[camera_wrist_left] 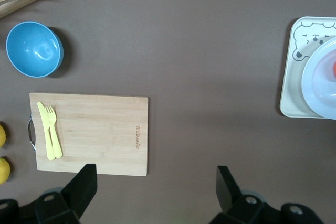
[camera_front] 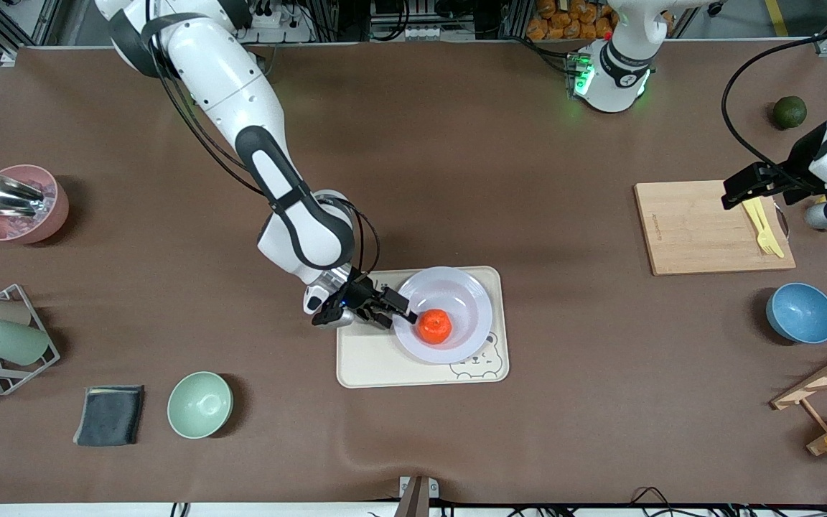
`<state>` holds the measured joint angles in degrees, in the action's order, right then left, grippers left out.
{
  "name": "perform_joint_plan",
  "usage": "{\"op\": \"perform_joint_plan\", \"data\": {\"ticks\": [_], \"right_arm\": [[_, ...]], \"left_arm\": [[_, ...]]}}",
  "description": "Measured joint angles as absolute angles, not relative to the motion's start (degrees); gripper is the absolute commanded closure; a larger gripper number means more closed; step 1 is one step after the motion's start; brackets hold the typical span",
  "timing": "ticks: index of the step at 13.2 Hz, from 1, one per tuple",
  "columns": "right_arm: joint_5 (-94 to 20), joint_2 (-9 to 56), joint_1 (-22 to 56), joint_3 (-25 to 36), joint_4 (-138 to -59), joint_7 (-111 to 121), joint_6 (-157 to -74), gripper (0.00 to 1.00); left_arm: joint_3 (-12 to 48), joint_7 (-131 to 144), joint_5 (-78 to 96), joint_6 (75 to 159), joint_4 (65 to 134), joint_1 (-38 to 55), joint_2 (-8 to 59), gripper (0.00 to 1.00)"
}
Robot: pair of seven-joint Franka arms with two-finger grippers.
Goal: Place orange and plate with both arms
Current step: 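Adjust the plate on the tray with the right gripper, then open the right gripper and pull it back from the plate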
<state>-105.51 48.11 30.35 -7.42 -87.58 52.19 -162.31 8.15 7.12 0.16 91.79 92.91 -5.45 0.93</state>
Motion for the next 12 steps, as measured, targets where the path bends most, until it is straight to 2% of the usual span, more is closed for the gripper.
{"op": "perform_joint_plan", "data": {"ticks": [9,12], "right_arm": [[-95.7,46.1,28.9,-6.7,-90.8,52.2,-162.4,0.00],[-91.5,43.5,26.9,-6.6,-93.4,52.2,-161.4,0.00]], "left_arm": [[8.2,7.1,0.2,92.3,92.9,-5.4,1.3,0.00],[8.2,7.1,0.2,92.3,92.9,-5.5,1.3,0.00]]}}
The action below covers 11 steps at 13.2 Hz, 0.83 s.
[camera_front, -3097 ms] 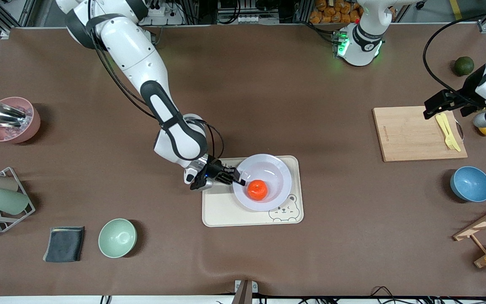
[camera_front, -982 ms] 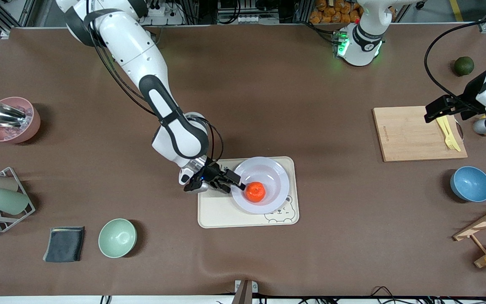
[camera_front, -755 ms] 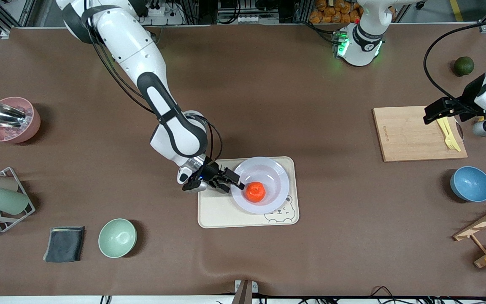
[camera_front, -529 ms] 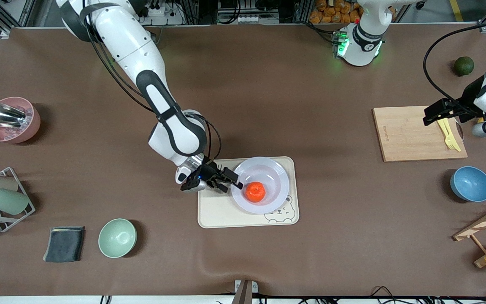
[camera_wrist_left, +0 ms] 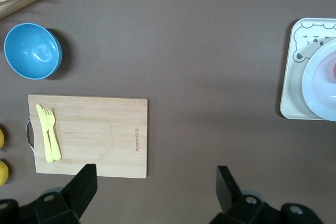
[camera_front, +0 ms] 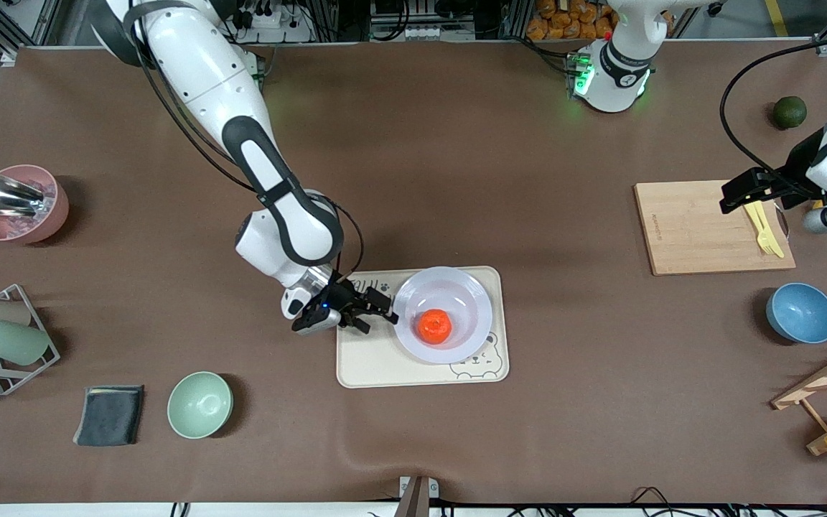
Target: Place orange and plate with both arms
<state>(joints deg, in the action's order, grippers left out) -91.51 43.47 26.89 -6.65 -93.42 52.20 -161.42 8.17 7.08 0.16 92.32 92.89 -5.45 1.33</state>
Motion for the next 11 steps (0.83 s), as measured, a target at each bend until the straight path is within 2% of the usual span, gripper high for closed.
{"op": "perform_joint_plan", "data": {"ticks": [7,9,11], "right_arm": [[-77.1,35.3,18.8,-6.3,-101.7,52.2,-151.3,0.00],[-71.1,32.5,15.6,-4.7,-104.1,52.2,-145.1,0.00],[-66.3,29.9,13.9,-0.2,-105.4,52.2,-135.8,0.00]], "left_arm": [[8.2,7.1,0.2,92.3,92.9,-5.5,1.4,0.00],[8.2,7.1,0.2,92.3,92.9,-5.5,1.4,0.00],[8.1,7.1,0.2,92.3,92.9,-5.5,1.5,0.00]]}}
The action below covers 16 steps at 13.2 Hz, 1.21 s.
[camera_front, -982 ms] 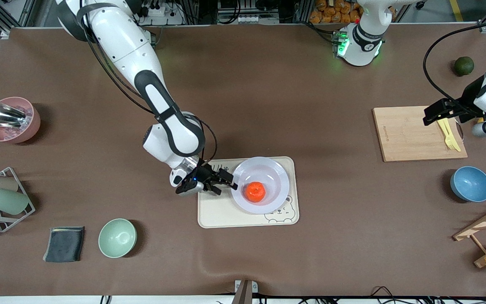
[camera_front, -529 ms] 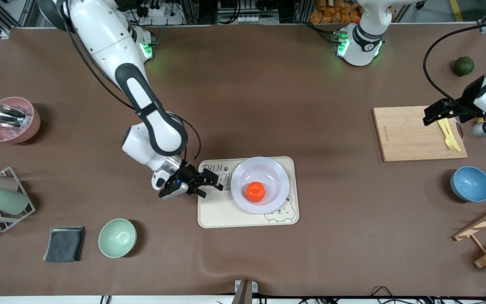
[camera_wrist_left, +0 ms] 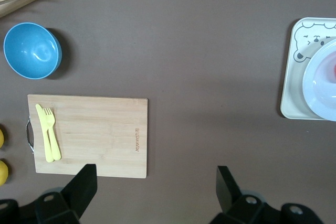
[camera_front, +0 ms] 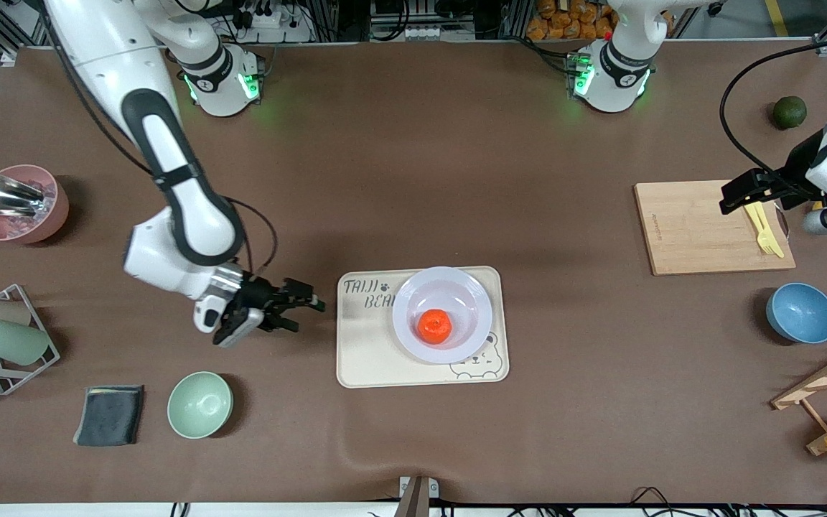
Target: Place orange and plate with both arms
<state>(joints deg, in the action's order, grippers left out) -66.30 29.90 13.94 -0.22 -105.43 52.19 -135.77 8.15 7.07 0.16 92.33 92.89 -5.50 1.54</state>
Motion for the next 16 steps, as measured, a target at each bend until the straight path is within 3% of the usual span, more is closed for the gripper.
{"op": "perform_joint_plan", "data": {"ticks": [3,10,13,16], "right_arm": [[-55.2,26.1,12.0,6.0,-105.8,50.4,-122.8,0.00],[-25.3,15.5,5.7,9.2,-102.2,41.8,-101.4,0.00],[-15.0,12.5,5.6,11.7,-96.0,37.1,-90.6,0.00],[-8.6,11.1,5.6,12.0,-90.5,27.6,-87.4,0.00]], "left_arm": [[8.1,7.1,0.2,92.3,92.9,-6.1,1.7,0.00],[8.1,7.0,0.2,92.3,92.9,-6.3,2.0,0.00],[8.2,7.0,0.3,92.3,93.0,-6.3,2.0,0.00],[8.2,7.0,0.3,92.3,93.0,-6.2,2.0,0.00]]}}
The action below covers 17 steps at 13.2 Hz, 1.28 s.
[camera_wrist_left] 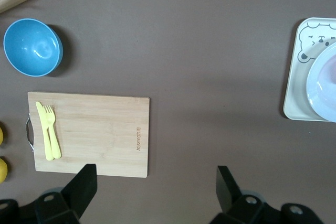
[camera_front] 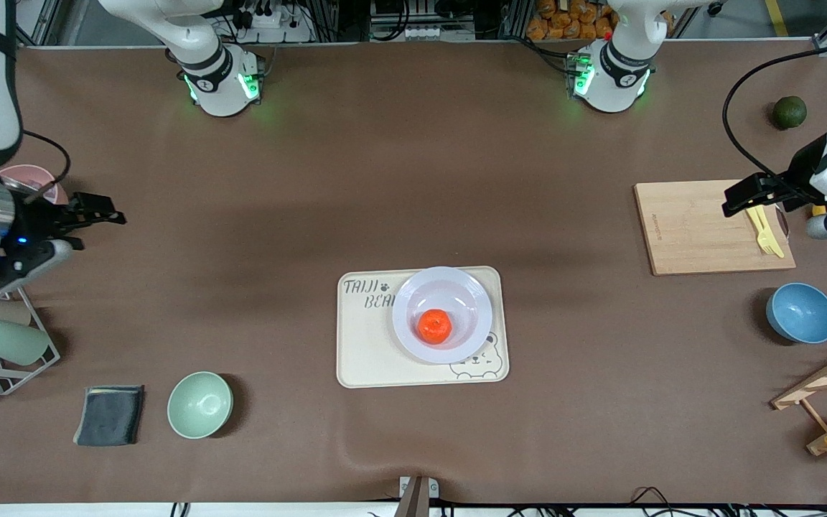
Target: Place orange and plate with both arms
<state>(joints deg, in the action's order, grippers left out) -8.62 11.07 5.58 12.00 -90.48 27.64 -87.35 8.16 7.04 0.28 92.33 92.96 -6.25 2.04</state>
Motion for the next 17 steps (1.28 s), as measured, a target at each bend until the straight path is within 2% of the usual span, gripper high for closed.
{"op": "perform_joint_plan", "data": {"ticks": [7,11,17], "right_arm": [[-2.3,9.6,6.5,11.2,-84.2,5.8,-82.4,0.00],[-1.1,7.9,6.7,10.4,-80.9,3.5,-80.3,0.00],[0.4,4.8,5.1,9.9,-80.8,2.6,-80.0,0.00]], "left_arm": [[8.2,7.0,0.3,90.2,92.5,-6.2,-0.1,0.00],[8.5,7.0,0.3,89.2,92.5,-6.2,-1.3,0.00],[9.2,7.0,0.3,87.3,92.5,-6.0,-3.3,0.00]]}}
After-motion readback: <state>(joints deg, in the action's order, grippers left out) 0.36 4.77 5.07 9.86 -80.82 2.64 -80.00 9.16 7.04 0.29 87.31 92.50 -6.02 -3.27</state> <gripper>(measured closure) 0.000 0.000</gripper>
